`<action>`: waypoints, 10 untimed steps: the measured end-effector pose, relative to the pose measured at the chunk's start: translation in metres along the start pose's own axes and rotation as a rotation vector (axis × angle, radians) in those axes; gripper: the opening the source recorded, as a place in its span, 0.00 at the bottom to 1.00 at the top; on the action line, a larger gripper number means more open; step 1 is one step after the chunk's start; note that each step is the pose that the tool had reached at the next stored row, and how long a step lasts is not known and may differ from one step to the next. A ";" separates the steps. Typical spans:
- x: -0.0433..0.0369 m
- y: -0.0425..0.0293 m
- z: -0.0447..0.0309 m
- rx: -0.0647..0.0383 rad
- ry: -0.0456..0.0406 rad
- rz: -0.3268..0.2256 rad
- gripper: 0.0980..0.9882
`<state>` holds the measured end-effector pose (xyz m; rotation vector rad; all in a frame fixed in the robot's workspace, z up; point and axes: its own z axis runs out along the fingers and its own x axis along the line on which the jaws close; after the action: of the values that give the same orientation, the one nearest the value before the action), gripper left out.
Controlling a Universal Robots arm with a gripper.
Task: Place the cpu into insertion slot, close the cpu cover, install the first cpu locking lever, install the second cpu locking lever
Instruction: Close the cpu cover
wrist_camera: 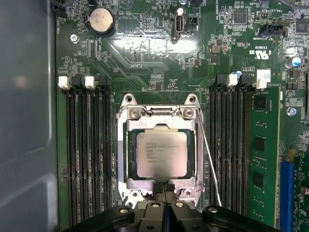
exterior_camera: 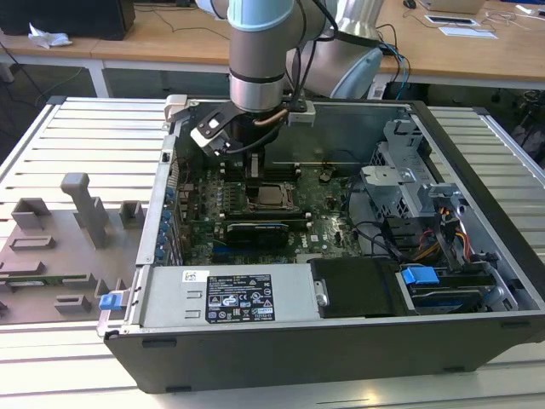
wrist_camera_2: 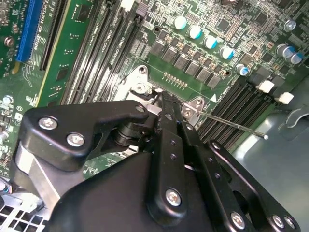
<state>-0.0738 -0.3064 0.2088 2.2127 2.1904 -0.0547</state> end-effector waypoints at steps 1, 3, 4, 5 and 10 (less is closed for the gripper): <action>0.0000 -0.0002 0.0011 0.000 0.0004 0.000 0.01; 0.0001 -0.0003 0.0036 0.000 0.0001 0.000 0.01; 0.0001 -0.0002 0.0037 0.001 0.0000 0.000 0.01; 0.0001 0.0002 0.0038 0.000 0.0004 0.000 0.01; 0.0000 0.0023 -0.0007 0.000 0.0018 0.000 0.01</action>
<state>-0.0716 -0.3064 0.2095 2.2135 2.1914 -0.0527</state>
